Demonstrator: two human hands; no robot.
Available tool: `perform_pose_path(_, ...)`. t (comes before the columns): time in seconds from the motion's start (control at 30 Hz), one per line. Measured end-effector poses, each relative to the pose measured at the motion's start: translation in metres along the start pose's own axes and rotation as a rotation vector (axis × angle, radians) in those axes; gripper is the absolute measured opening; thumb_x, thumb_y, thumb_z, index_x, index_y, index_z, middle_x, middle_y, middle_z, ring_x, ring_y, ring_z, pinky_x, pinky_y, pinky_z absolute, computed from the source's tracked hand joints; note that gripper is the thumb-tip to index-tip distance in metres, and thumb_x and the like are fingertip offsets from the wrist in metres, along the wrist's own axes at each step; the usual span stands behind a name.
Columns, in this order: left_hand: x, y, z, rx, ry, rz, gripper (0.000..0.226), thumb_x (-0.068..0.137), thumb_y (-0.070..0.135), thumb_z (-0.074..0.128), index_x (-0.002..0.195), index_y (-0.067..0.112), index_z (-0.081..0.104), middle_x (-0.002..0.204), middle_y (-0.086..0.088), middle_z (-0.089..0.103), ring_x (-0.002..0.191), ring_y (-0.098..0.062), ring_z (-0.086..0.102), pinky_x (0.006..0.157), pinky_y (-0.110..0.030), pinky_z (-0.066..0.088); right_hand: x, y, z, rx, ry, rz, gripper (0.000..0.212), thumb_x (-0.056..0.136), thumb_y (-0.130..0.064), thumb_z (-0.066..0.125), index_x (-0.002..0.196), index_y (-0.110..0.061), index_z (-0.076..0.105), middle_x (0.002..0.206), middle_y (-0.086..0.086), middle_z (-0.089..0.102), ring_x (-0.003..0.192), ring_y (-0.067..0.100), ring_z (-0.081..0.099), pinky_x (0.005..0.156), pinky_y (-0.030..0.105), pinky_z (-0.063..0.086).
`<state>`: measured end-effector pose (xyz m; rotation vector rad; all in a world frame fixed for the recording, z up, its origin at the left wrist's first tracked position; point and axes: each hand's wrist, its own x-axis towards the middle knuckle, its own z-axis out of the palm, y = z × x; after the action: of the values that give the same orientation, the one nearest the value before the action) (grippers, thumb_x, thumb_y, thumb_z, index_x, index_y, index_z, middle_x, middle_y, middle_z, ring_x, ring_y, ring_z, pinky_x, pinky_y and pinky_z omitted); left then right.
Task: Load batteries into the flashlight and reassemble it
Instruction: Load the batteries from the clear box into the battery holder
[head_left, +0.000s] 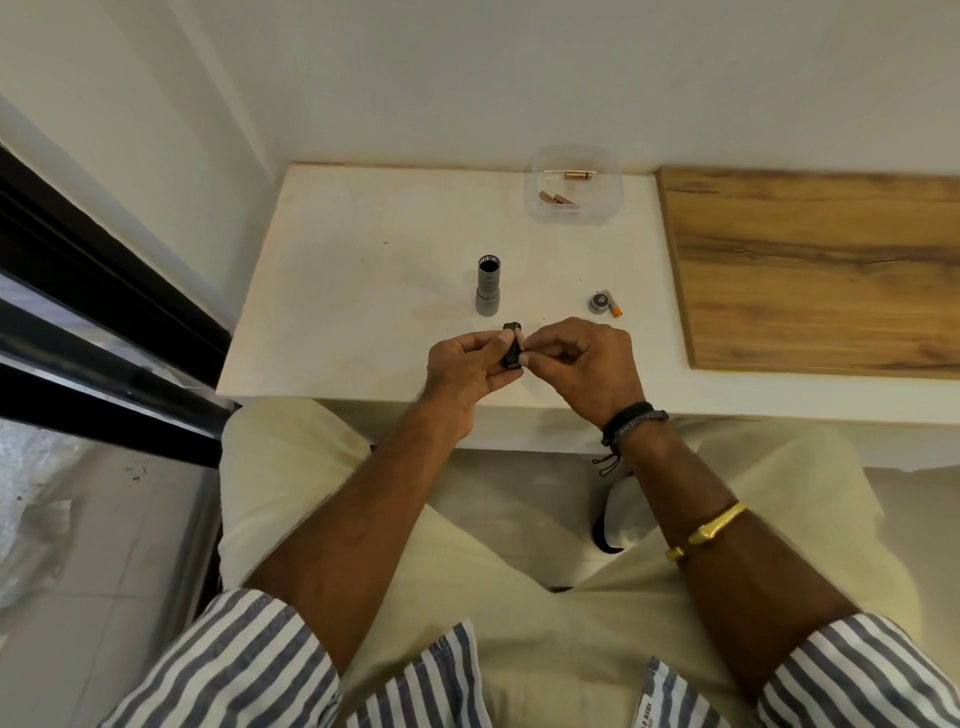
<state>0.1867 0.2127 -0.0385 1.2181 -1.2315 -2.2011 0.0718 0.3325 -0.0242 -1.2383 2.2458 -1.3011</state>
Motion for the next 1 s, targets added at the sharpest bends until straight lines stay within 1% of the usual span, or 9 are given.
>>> perform_pose_path(0.13,0.004,-0.002,0.000,-0.011,0.034,-0.031,0.024,0.095,0.013,0.067,0.115,0.000,0.067,0.108,-0.020,0.074,0.098,-0.032,0.074,0.083,-0.041,0.062,0.004,0.007,0.000,0.018,0.051,0.175,0.009,0.083,-0.014,0.081,0.090,-0.018,0.081,0.078,-0.013,0.073,0.067,-0.007,0.068,0.068,0.005,0.052)
perform_pose_path(0.2,0.006,-0.002,0.000,-0.043,0.017,-0.074,0.027,0.097,0.010,0.063,0.121,-0.001,0.063,0.112,-0.022,0.072,0.103,-0.034,0.072,0.089,-0.044,0.060,0.006,0.011,-0.003,0.051,0.113,0.230,0.009,0.082,-0.015,0.080,0.089,-0.022,0.081,0.076,-0.019,0.071,0.067,-0.008,0.068,0.066,0.005,0.051)
perform_pose_path(0.33,0.006,-0.002,0.001,-0.055,-0.070,-0.098,0.027,0.095,0.010,0.066,0.121,0.000,0.063,0.115,-0.023,0.070,0.101,-0.031,0.071,0.095,-0.046,0.057,0.012,0.022,-0.013,0.164,0.278,0.359,0.012,0.077,-0.018,0.083,0.085,-0.026,0.081,0.075,-0.013,0.076,0.072,0.004,0.072,0.071,0.018,0.059)
perform_pose_path(0.47,0.007,-0.004,0.001,-0.054,-0.114,-0.078,0.023,0.091,0.007,0.071,0.113,0.002,0.066,0.107,-0.020,0.071,0.098,-0.028,0.070,0.092,-0.041,0.059,0.023,0.038,-0.025,0.348,0.434,0.491,0.016,0.073,-0.008,0.083,0.081,-0.020,0.081,0.080,0.001,0.079,0.080,0.018,0.077,0.075,0.035,0.064)
perform_pose_path(0.53,0.008,-0.005,0.000,-0.117,-0.134,-0.090,0.018,0.094,0.004,0.066,0.111,0.001,0.066,0.103,-0.018,0.071,0.098,-0.029,0.070,0.088,-0.039,0.060,0.028,0.049,-0.031,0.336,0.516,0.533,0.012,0.072,-0.011,0.082,0.080,-0.020,0.080,0.073,-0.001,0.077,0.071,0.018,0.076,0.071,0.038,0.065)
perform_pose_path(0.63,0.010,-0.004,0.000,-0.183,-0.144,-0.102,0.029,0.096,0.002,0.061,0.124,-0.007,0.059,0.102,-0.018,0.071,0.098,-0.031,0.073,0.086,-0.039,0.061,0.034,0.065,-0.036,0.237,0.595,0.576,0.010,0.074,-0.017,0.082,0.082,-0.022,0.080,0.071,-0.006,0.075,0.068,0.015,0.075,0.069,0.038,0.065)
perform_pose_path(0.73,0.008,-0.002,0.002,-0.201,-0.184,-0.108,0.033,0.098,0.003,0.058,0.129,-0.007,0.056,0.107,-0.020,0.071,0.099,-0.032,0.073,0.085,-0.039,0.060,0.038,0.080,-0.035,0.179,0.617,0.626,0.012,0.077,-0.014,0.078,0.087,-0.019,0.081,0.077,-0.001,0.077,0.072,0.018,0.076,0.072,0.039,0.065)
perform_pose_path(0.83,0.005,0.000,0.002,-0.238,-0.243,-0.114,0.030,0.100,0.005,0.056,0.130,0.002,0.059,0.109,-0.020,0.071,0.102,-0.034,0.071,0.089,-0.041,0.059,0.039,0.090,-0.031,0.099,0.602,0.650,0.012,0.079,-0.014,0.077,0.090,-0.019,0.080,0.081,0.001,0.077,0.077,0.018,0.075,0.078,0.036,0.064)
perform_pose_path(1.0,0.006,0.001,0.003,-0.278,-0.310,-0.100,0.031,0.101,0.005,0.053,0.132,0.009,0.060,0.113,-0.022,0.069,0.106,-0.036,0.070,0.090,-0.040,0.058,0.043,0.095,-0.027,0.011,0.531,0.605,0.012,0.082,-0.015,0.079,0.094,-0.018,0.082,0.082,-0.006,0.074,0.074,0.007,0.067,0.074,0.024,0.060)
